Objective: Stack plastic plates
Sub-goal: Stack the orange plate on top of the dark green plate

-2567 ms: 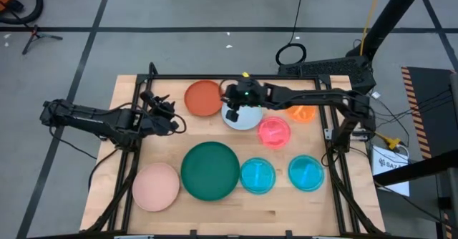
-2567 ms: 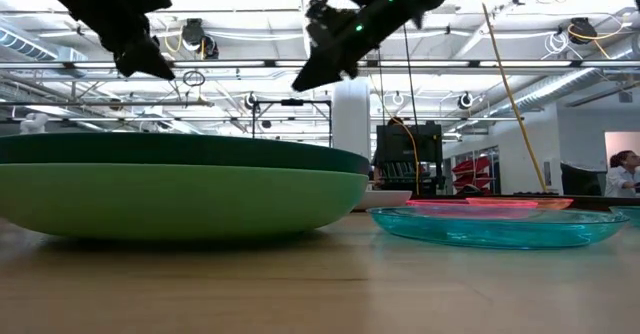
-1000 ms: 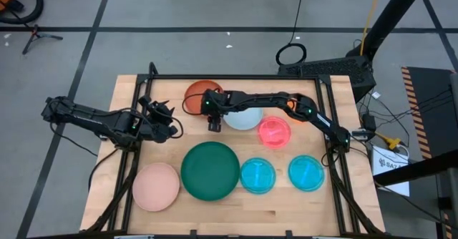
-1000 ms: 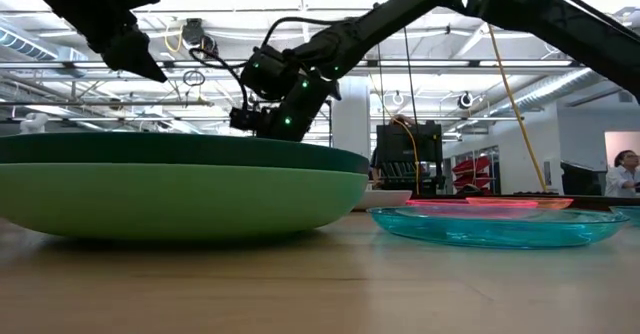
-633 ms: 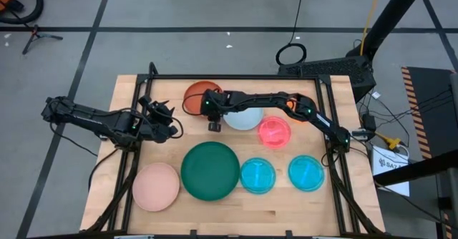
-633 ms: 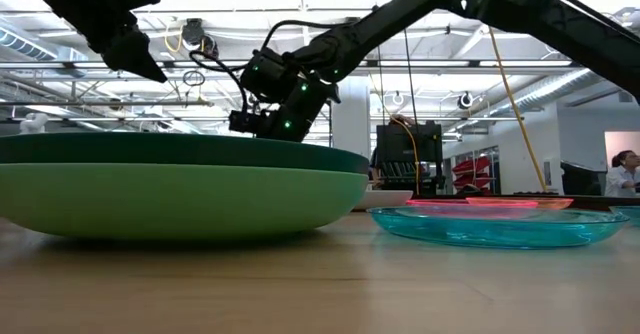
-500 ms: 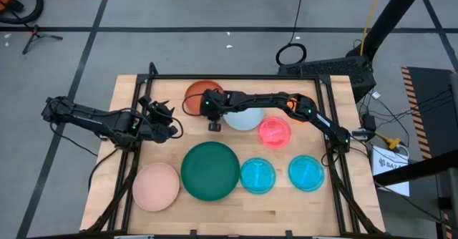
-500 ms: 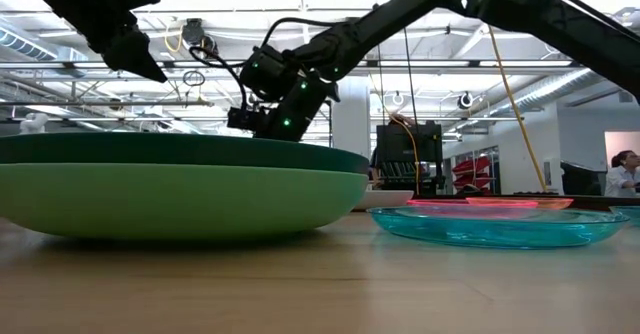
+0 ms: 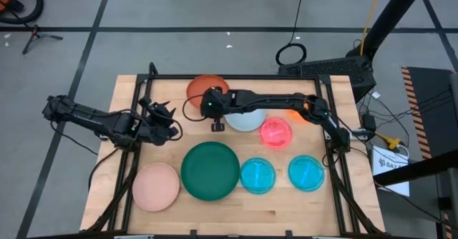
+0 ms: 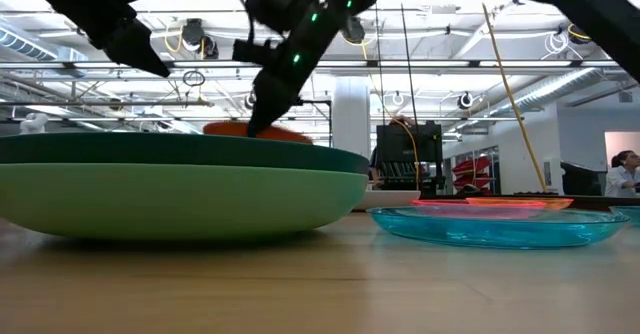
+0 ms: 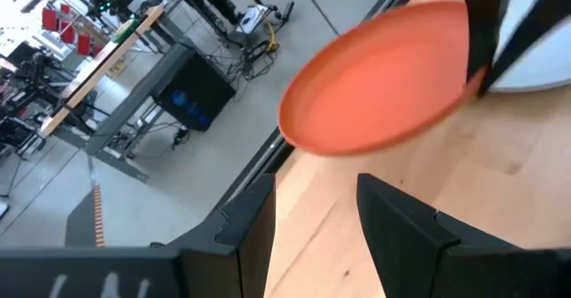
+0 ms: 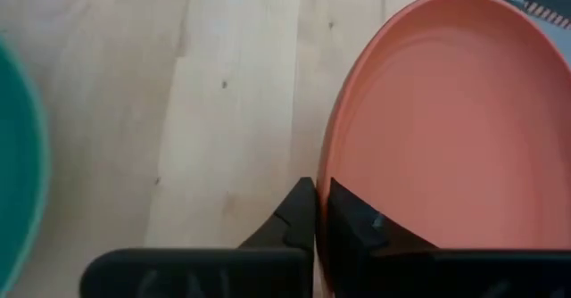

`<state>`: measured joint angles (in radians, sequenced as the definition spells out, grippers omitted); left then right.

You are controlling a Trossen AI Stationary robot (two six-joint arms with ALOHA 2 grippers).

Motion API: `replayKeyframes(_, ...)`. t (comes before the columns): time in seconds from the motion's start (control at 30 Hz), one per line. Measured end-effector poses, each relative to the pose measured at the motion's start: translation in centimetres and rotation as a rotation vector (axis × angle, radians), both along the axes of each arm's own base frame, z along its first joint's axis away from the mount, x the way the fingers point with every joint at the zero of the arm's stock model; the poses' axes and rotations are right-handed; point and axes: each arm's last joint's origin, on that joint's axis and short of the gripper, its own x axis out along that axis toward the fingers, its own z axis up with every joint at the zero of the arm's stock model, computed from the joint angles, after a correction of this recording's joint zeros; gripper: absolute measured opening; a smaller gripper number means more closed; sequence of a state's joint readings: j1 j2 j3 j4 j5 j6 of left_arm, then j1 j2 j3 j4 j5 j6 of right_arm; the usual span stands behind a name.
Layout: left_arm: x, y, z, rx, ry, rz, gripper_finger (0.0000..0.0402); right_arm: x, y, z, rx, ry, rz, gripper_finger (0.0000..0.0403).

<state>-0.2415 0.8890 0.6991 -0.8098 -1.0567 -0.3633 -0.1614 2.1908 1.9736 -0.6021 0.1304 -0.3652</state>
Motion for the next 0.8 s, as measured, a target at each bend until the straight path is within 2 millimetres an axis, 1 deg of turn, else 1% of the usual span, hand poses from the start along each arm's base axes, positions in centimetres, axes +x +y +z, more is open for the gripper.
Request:
replayKeyframes(0.13, 0.0, -0.5, 0.1, 0.019, -0.023, -0.016, 0.0165, -1.3, 2.5, 2.5, 0.031, 0.012, 0.013, 0.0003)
replayKeyframes(0.23, 0.0, -0.8, 0.3, 0.017, -0.036, -0.032, 0.0165, -2.3, 4.7, 3.9, 0.060, 0.041, 0.026, 0.0003)
replayKeyframes(0.43, 0.1, -1.6, 0.6, -0.001, -0.083, -0.074, 0.0165, -3.2, 9.8, 4.3, 0.101, 0.086, 0.076, 0.0003)
replayKeyframes(0.53, 0.2, -2.2, 0.8, -0.011, -0.109, -0.105, 0.0165, -3.6, 12.4, 3.9, 0.118, 0.110, 0.105, 0.0003)
replayKeyframes(0.63, 0.2, -2.8, 0.9, -0.020, -0.128, -0.139, 0.0165, -3.9, 14.7, 2.4, 0.116, 0.133, 0.151, 0.0002)
replayKeyframes(0.7, 0.2, -3.1, 1.0, -0.028, -0.146, -0.161, 0.0165, -3.9, 15.9, 1.5, 0.109, 0.130, 0.198, 0.0002)
replayKeyframes(0.8, 0.2, -3.6, 1.1, -0.038, -0.168, -0.190, 0.0165, -3.9, 16.7, 0.4, 0.117, 0.097, 0.253, 0.0002)
